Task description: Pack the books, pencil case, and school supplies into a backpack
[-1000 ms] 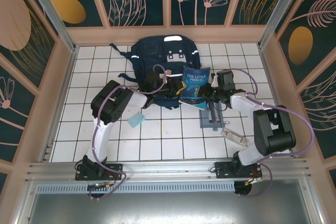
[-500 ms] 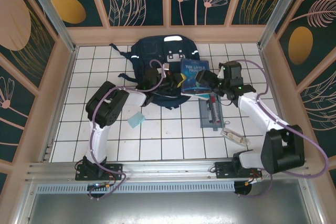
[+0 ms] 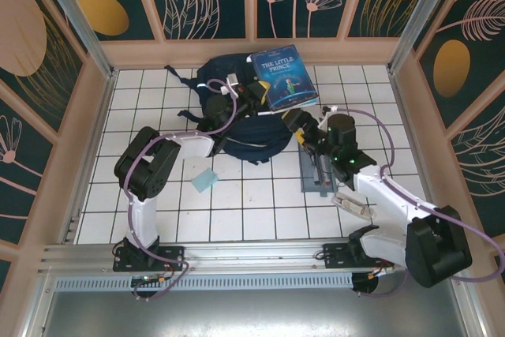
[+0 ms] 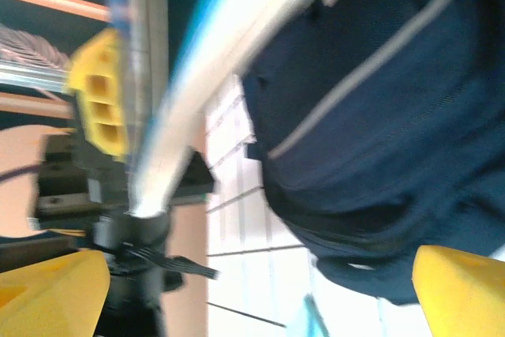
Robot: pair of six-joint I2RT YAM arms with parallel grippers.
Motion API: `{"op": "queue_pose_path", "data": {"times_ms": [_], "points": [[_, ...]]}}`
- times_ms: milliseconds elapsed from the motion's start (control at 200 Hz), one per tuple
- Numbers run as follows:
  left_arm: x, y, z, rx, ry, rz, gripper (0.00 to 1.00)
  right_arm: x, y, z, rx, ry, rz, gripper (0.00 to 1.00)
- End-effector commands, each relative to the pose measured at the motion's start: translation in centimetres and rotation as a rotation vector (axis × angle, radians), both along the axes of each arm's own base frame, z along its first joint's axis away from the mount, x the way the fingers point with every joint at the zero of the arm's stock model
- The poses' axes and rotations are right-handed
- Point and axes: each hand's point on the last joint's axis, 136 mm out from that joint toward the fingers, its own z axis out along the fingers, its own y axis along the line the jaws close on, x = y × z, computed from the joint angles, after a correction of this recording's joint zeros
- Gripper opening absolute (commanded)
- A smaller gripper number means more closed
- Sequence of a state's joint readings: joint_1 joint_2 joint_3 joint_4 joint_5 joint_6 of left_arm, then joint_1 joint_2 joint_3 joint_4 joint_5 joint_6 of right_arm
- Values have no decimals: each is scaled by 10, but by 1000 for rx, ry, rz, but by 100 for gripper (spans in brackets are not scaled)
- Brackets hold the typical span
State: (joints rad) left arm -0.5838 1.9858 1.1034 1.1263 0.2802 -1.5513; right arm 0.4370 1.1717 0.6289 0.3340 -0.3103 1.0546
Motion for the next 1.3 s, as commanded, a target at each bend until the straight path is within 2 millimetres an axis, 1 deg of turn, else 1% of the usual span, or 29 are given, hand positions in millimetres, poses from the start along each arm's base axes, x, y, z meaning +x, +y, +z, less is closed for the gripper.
{"op": "queue_pose_path", "data": {"times_ms": [0,75,205,340,435,445,460,540,575,640,645,700,705,756,806,846,866,881,926,956,986,1026,1056,1096,1131,1141,1156,1186,1296], "points": [[-13,17,46,-106,-92,38,0,14,10,50,151,-185,-46,99],[-18,22,43,-106,-84,44,0,20,12,55,163,-216,-74,99],[-24,23,49,-119,-91,31,0,33,18,61,198,-250,-89,99],[-30,24,51,-134,-94,12,0,45,31,58,193,-261,-73,98],[-33,24,54,-153,-98,5,0,51,34,56,186,-263,-73,96],[-34,25,47,-144,-82,7,0,51,34,57,187,-266,-73,96],[-35,26,43,-142,-76,6,0,52,34,57,186,-269,-76,96],[-38,27,40,-148,-66,1,0,54,31,60,183,-288,-96,90],[-39,26,39,-149,-63,-3,0,55,29,63,181,-301,-106,84],[-42,25,35,-147,-54,-7,0,58,28,67,182,-314,-114,65],[-42,25,36,-148,-55,-9,0,58,28,67,182,-314,-114,65],[-45,21,32,-144,-48,-20,0,60,28,69,182,-321,-120,51],[-46,21,32,-144,-47,-22,0,60,28,69,182,-323,-121,48],[-48,18,30,-143,-45,-30,0,63,28,70,180,-325,-123,32],[-49,16,28,-140,-42,-37,0,66,28,69,178,-320,-124,13],[-51,15,27,-137,-41,-46,0,68,29,67,172,-311,-125,1],[-52,14,27,-135,-43,-52,0,68,29,66,170,-309,-125,0],[-53,13,26,-131,-46,-58,6,69,29,66,166,-307,-124,0],[-57,10,25,-112,-59,-86,36,70,28,64,157,-301,-126,0],[-61,6,22,-81,-67,-110,51,70,25,63,151,-302,-129,0],[-65,3,16,-36,-68,-135,63,70,21,64,144,-308,-133,0],[-72,3,6,29,-71,-151,73,69,13,65,129,-314,-140,0],[-78,5,-2,86,-80,-152,76,68,8,66,117,-315,-144,0],[-83,10,-12,169,-90,-142,77,67,-1,68,92,-317,-154,0],[-85,14,-28,264,-92,-134,77,66,-9,68,63,-315,-160,0],[-87,16,-23,280,-106,-130,77,66,-12,69,56,-315,-162,0],[-88,18,-24,318,-114,-124,77,65,-16,70,44,-316,-165,0],[-88,21,-32,406,-127,-118,77,64,-23,70,19,-315,-167,0],[-86,31,-47,694,-195,-110,77,56,-52,71,-57,-293,-177,0]]}}
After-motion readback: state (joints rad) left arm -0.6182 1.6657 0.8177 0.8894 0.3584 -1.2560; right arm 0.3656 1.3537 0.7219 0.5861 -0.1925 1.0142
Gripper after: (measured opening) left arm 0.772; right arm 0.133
